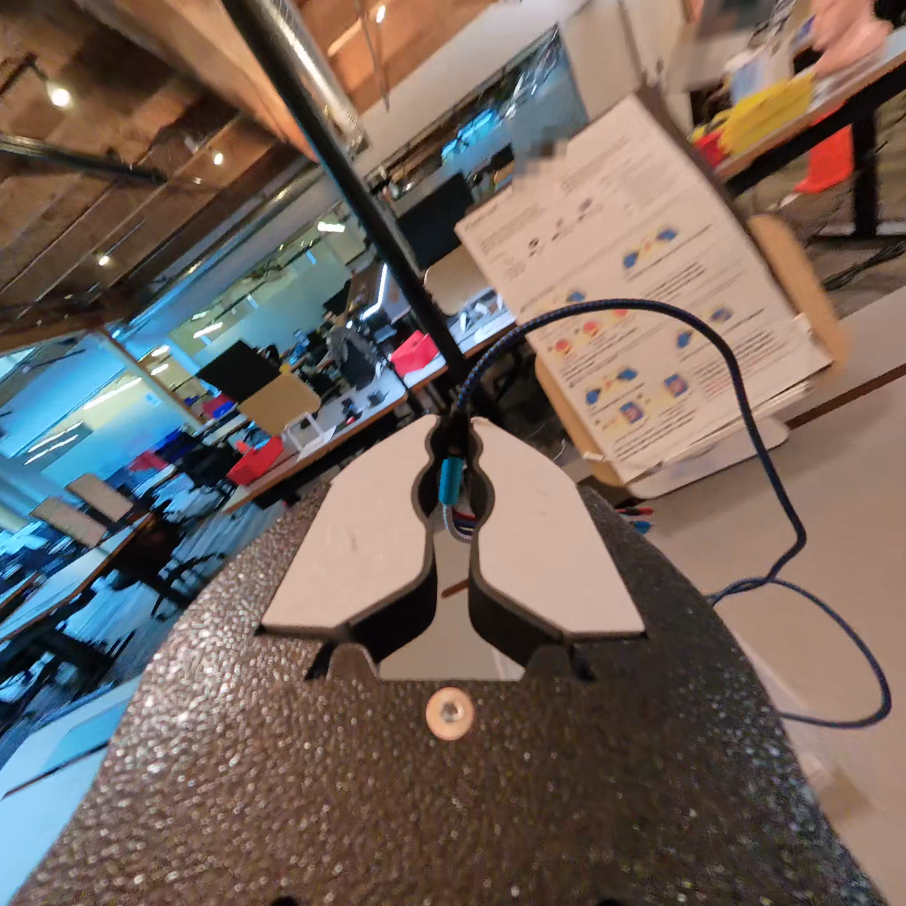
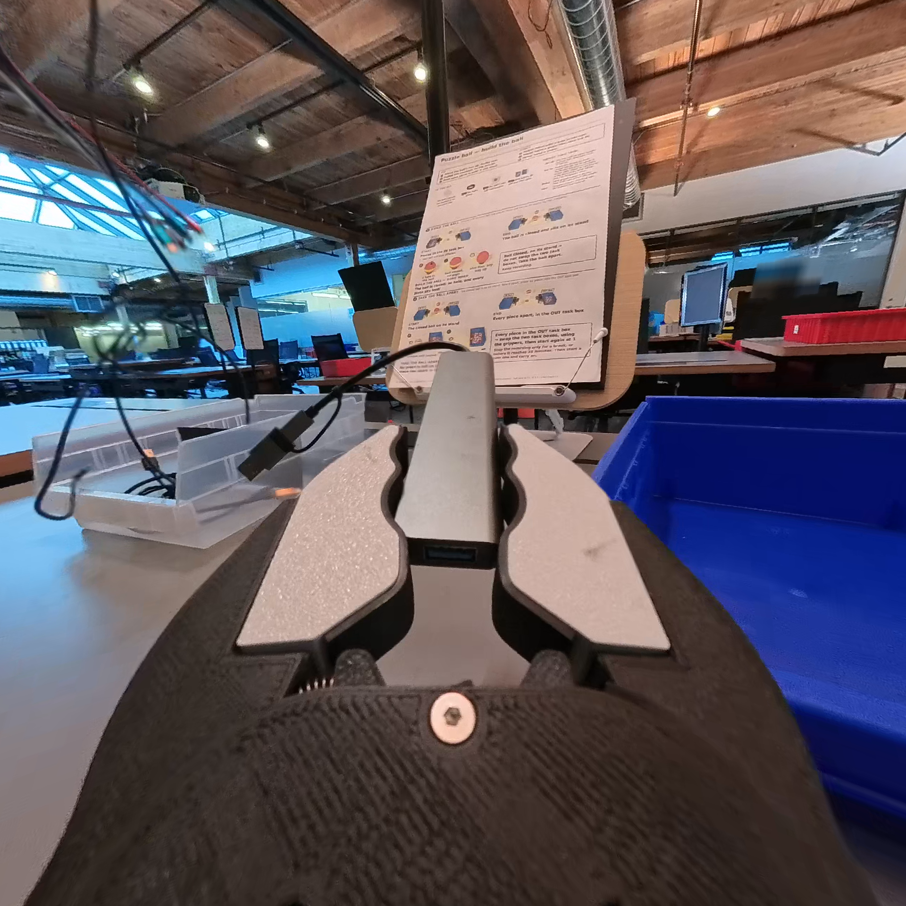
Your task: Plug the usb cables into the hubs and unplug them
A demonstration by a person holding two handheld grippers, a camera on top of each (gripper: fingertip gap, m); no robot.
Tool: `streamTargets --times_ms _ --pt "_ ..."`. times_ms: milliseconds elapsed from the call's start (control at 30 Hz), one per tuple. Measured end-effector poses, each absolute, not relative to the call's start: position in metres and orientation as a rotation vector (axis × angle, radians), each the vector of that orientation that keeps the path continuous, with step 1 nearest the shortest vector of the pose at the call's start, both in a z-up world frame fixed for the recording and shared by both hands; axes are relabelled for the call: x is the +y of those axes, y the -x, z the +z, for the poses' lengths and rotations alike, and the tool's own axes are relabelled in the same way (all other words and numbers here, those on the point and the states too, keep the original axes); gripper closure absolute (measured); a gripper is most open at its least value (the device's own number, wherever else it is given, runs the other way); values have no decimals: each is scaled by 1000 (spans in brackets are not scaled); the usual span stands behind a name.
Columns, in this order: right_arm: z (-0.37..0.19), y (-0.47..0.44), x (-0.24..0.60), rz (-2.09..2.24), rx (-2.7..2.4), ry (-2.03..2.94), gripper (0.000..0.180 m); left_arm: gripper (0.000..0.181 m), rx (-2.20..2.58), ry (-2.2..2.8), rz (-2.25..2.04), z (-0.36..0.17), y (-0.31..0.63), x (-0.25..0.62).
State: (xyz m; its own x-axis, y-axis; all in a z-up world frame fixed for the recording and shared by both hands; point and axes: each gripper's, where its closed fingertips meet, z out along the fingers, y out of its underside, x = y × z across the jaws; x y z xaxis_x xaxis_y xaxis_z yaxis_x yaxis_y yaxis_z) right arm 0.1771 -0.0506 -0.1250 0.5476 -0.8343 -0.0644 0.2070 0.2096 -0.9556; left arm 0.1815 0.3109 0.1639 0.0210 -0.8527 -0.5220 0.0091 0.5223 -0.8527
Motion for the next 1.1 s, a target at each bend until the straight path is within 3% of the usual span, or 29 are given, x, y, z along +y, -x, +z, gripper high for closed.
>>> streamTargets --times_ms 167,267,733,1000,1100 --pt "-125 -183 -67 -840 712 1122 144 174 1430 663 -996 191 -159 252" --pt "-125 -186 -78 -826 740 1103 144 174 1524 576 -1057 170 -148 211" --pt "-123 -194 -104 -889 756 1078 144 174 1870 370 -863 -83 -111 93" --pt "-123 -195 -110 -877 744 1066 144 170 2128 390 -896 -160 -85 34" --pt "-122 -194 -109 -886 732 1070 144 159 2274 328 -827 -185 -76 35"
